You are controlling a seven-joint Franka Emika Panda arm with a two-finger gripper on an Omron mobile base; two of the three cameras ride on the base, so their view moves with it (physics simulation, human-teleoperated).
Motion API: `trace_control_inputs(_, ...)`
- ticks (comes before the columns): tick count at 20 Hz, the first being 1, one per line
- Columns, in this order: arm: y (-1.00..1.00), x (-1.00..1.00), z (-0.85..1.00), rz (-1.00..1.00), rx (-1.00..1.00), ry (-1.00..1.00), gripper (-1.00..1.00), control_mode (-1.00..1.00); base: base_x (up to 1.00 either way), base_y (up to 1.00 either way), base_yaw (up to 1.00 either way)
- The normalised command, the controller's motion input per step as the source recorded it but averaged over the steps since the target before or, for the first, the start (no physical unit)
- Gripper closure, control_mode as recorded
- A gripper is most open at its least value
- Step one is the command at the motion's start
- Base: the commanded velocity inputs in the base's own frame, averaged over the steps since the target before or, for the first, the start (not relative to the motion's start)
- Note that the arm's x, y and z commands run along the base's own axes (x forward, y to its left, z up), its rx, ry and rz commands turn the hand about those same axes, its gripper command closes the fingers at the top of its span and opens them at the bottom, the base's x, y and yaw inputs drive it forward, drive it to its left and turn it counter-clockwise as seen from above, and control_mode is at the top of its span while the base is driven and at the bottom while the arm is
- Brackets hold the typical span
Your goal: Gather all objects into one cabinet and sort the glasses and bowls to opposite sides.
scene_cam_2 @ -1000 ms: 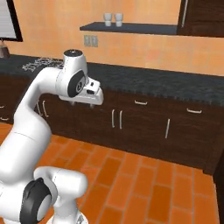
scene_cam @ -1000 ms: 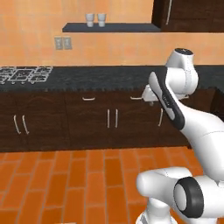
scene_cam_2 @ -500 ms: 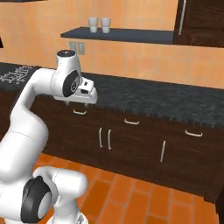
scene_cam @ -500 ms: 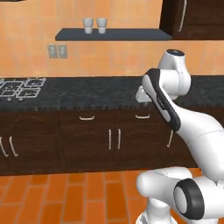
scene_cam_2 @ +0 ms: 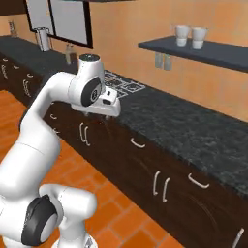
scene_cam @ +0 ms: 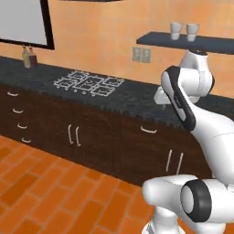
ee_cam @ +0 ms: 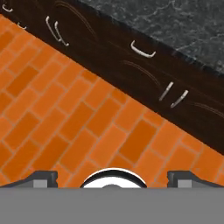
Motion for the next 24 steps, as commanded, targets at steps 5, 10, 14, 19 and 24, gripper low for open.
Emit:
trace_control_inputs(5, 0.0, 0.0, 0.0, 0.0, 0.0, 0.0, -1.0, 1.0, 0.08, 0.0, 1.0)
trace_control_inputs(10, 0.0, 0.0, 0.0, 0.0, 0.0, 0.0, -1.0, 1.0, 0.11, 0.01, 1.0)
trace_control_inputs(14, 0.0, 0.0, 0.0, 0.0, 0.0, 0.0, -1.0, 1.0, 0.51, 0.19, 0.82)
trace_control_inputs(19, 0.0, 0.0, 0.0, 0.0, 0.0, 0.0, -1.0, 1.0, 1.0, -0.02, 0.09)
trace_control_inputs(24, 0.0, 0.0, 0.0, 0.0, 0.0, 0.0, -1.0, 1.0, 1.0, 0.0, 0.02)
